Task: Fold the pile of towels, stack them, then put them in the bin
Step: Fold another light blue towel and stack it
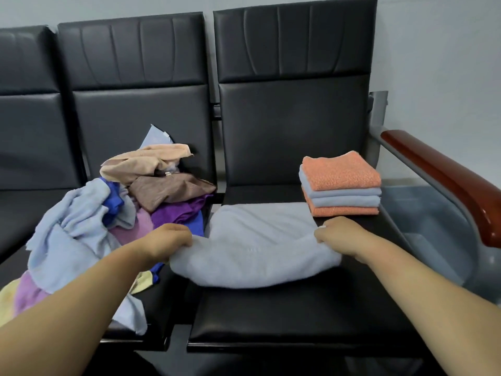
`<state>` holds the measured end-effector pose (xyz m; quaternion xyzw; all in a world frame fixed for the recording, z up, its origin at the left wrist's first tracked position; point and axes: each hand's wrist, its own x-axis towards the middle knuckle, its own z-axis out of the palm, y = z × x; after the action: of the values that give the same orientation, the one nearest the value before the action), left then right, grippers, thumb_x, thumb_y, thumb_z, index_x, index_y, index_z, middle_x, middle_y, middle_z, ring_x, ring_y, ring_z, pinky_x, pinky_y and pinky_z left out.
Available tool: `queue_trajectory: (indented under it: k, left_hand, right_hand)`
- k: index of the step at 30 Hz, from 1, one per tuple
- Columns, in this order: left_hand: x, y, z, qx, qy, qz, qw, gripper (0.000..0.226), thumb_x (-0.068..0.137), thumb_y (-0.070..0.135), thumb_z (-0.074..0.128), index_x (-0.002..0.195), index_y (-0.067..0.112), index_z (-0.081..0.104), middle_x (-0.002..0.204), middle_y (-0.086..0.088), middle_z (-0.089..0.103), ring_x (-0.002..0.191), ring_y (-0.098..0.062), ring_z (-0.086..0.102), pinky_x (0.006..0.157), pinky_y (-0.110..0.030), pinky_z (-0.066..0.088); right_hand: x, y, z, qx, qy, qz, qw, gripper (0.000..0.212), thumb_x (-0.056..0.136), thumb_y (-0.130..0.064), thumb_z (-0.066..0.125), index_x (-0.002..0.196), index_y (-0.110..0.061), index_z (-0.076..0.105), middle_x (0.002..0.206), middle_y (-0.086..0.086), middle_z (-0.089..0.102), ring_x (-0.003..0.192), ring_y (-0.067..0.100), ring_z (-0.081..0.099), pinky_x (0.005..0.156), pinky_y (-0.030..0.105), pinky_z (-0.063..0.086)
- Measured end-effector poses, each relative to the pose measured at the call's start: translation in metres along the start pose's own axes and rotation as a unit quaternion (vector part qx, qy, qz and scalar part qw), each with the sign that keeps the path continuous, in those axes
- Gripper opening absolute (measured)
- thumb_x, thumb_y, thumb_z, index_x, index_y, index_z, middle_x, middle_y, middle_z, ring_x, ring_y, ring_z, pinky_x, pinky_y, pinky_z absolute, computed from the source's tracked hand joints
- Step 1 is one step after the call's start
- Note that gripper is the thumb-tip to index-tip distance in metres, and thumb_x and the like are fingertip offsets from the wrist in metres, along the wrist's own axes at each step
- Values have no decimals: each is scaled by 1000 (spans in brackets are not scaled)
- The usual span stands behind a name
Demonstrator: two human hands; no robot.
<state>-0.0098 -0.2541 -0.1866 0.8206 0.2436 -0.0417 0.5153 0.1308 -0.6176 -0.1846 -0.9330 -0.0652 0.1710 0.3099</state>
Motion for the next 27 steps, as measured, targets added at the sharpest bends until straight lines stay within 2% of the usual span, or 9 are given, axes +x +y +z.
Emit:
queue_trajectory:
  k: [3, 6, 10, 13, 16, 19, 21, 25, 27]
  left_hand:
    - [2, -8, 5, -15, -7, -36, 999, 20, 85, 7, 56, 69, 18, 51, 72, -8, 43, 62, -21, 40, 53, -24, 38]
    - [1, -12, 23, -70, 27, -56, 996, 20, 93, 7, 52, 73, 12, 56, 72, -10, 56, 67, -25, 51, 62, -31, 45]
    - [1, -8, 37, -80, 29, -49, 995, 17, 93, 16, 56, 78, 11, 63, 78, -10, 64, 72, -26, 59, 67, -33, 46]
    - [0, 1, 51, -105, -41, -41, 993, 16, 81, 26, 63, 89, 12, 66, 91, -13, 68, 86, -30, 62, 79, -40, 47]
    - [0, 10, 67, -92, -96, -46, 990, 15, 90, 18, 61, 96, 9, 71, 96, -13, 76, 90, -31, 70, 88, -44, 54]
    - [-3, 13, 73, -61, -131, -77, 986, 28, 86, 17, 63, 110, 5, 72, 107, -16, 77, 103, -37, 72, 104, -53, 52]
    - [-2, 12, 68, -58, -144, -100, 983, 45, 77, 19, 65, 118, 3, 70, 113, -18, 75, 111, -39, 70, 107, -55, 49]
    - [-4, 14, 54, -60, -153, -111, 980, 33, 96, 14, 52, 123, 3, 66, 111, -20, 75, 98, -35, 74, 88, -46, 56]
    - [-3, 16, 46, -84, -153, -95, 980, 33, 95, 13, 51, 121, -1, 66, 114, -23, 74, 102, -37, 71, 91, -46, 53]
  right_hand:
    - [-5, -7, 12, 4, 26, -58, 998, 19, 95, -20, 56, 78, -13, 53, 82, 4, 55, 74, 20, 49, 61, 34, 34]
    - [-6, -7, 37, -7, 3, -108, 994, 14, 100, -25, 52, 89, -16, 56, 93, 1, 61, 87, 21, 59, 72, 36, 45]
    - [-6, 6, 46, -94, -5, -87, 992, 11, 104, -31, 45, 107, -23, 52, 103, -3, 57, 90, 16, 58, 73, 33, 47]
    - [-11, 22, 28, -172, -7, -30, 985, 16, 106, -31, 40, 106, -20, 51, 105, 1, 56, 90, 18, 56, 70, 33, 44]
    - [-21, 35, 10, -203, -29, 26, 978, 18, 106, -27, 40, 105, -17, 54, 108, 3, 58, 91, 19, 58, 71, 31, 44]
    - [-29, 48, 3, -177, -46, 45, 982, 21, 107, -27, 41, 98, -15, 55, 113, 6, 60, 97, 22, 58, 80, 32, 47]
    - [-27, 53, 2, -147, -37, 49, 987, 23, 106, -27, 43, 89, -16, 54, 106, 5, 59, 91, 20, 57, 75, 31, 46]
    - [-24, 49, -5, -40, -14, 94, 995, 22, 102, -19, 45, 84, -10, 55, 96, 9, 58, 75, 19, 49, 60, 31, 36]
    - [-27, 46, -13, 92, 0, 122, 988, 17, 97, -19, 50, 90, -8, 60, 94, 11, 64, 77, 25, 55, 64, 33, 38]
